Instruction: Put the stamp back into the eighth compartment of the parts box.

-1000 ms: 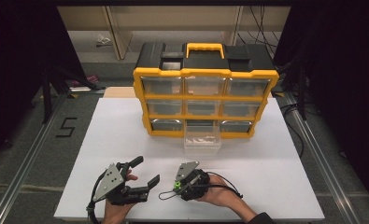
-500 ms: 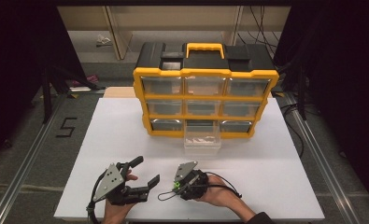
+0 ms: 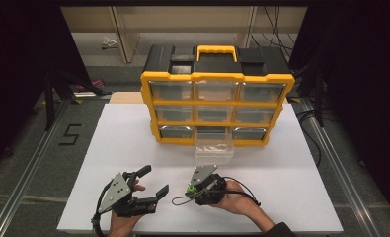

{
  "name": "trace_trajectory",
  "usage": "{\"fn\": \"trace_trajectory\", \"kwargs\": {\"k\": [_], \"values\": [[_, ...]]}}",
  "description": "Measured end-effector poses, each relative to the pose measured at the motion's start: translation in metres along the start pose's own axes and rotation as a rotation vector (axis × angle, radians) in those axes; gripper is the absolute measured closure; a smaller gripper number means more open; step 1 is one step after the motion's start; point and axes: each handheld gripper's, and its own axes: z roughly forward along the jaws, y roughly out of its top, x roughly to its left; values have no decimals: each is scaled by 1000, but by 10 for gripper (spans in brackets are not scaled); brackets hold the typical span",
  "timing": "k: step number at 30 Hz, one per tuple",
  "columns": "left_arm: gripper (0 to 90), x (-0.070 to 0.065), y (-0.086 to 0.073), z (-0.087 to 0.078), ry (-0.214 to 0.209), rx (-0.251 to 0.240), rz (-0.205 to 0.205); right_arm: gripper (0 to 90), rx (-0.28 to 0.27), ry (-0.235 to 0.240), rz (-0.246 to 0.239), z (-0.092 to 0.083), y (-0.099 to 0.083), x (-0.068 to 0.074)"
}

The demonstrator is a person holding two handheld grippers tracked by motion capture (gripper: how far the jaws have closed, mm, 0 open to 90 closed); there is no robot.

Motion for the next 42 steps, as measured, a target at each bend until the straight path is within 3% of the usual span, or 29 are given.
{"fn": "trace_trajectory", "kwargs": {"k": [42], "values": [[163,1,0,0,0,-6,-10,645,-147,-66,43,-34,6,-14]]}}
